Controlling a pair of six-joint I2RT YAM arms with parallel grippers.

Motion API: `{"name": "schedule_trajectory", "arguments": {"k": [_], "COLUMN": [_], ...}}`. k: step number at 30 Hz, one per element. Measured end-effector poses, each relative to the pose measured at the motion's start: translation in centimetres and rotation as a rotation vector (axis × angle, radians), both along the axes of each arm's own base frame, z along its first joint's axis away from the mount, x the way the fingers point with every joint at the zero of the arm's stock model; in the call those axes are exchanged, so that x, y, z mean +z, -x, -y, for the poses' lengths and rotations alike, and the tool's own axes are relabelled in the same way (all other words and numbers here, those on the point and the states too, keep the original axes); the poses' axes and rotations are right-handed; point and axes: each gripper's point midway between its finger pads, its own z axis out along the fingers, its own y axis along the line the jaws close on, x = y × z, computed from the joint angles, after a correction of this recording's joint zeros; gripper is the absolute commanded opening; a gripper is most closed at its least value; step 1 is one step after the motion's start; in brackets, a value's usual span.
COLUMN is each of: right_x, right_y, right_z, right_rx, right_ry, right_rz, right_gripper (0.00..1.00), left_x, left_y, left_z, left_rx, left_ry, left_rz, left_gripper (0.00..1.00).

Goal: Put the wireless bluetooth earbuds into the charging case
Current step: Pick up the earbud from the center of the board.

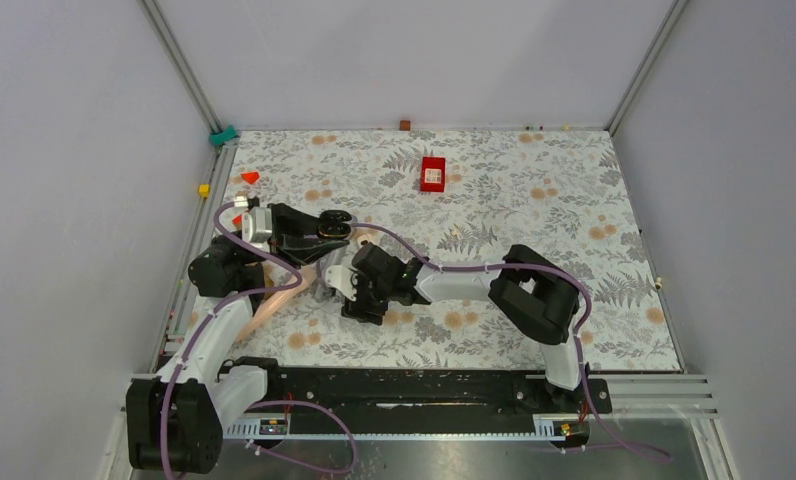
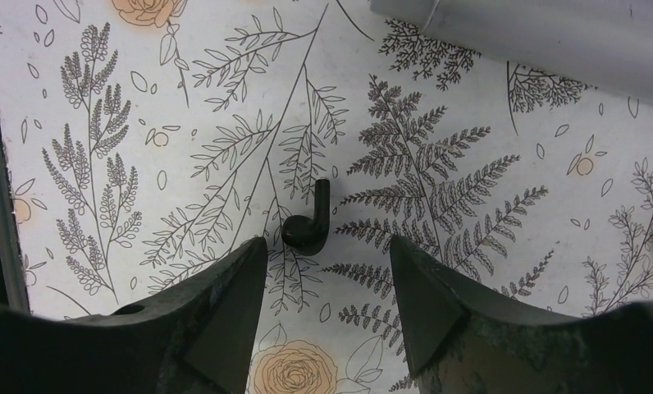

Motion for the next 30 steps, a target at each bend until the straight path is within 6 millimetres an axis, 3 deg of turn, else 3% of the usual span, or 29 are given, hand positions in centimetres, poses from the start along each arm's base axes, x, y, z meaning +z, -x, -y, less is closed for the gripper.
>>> {"name": "schedule_trajectory", "arguments": {"k": [9, 18, 30], "right_x": [0.2, 0.2, 0.1], "right_y": [0.2, 0.3, 0.3], "right_z": [-0.8, -1.1, -0.9], "right_rx": [0.090, 0.139, 0.174], "right_ry": [-0.009, 0.000, 0.010], "right_rz": [0.089, 0.149, 0.176], "right_gripper": [0.60, 0.41, 0.27], "left_x": [0.1, 0.1, 0.1], "left_y": [0.1, 0.1, 0.1], "left_z": [-0.1, -0.1, -0.1], "left_rx": [0.002, 0.003, 0.001], "left_ry": [0.001, 0.001, 0.002], "left_rz": [0.005, 0.004, -0.006], "left_gripper": [0.00, 0.00, 0.00]}}
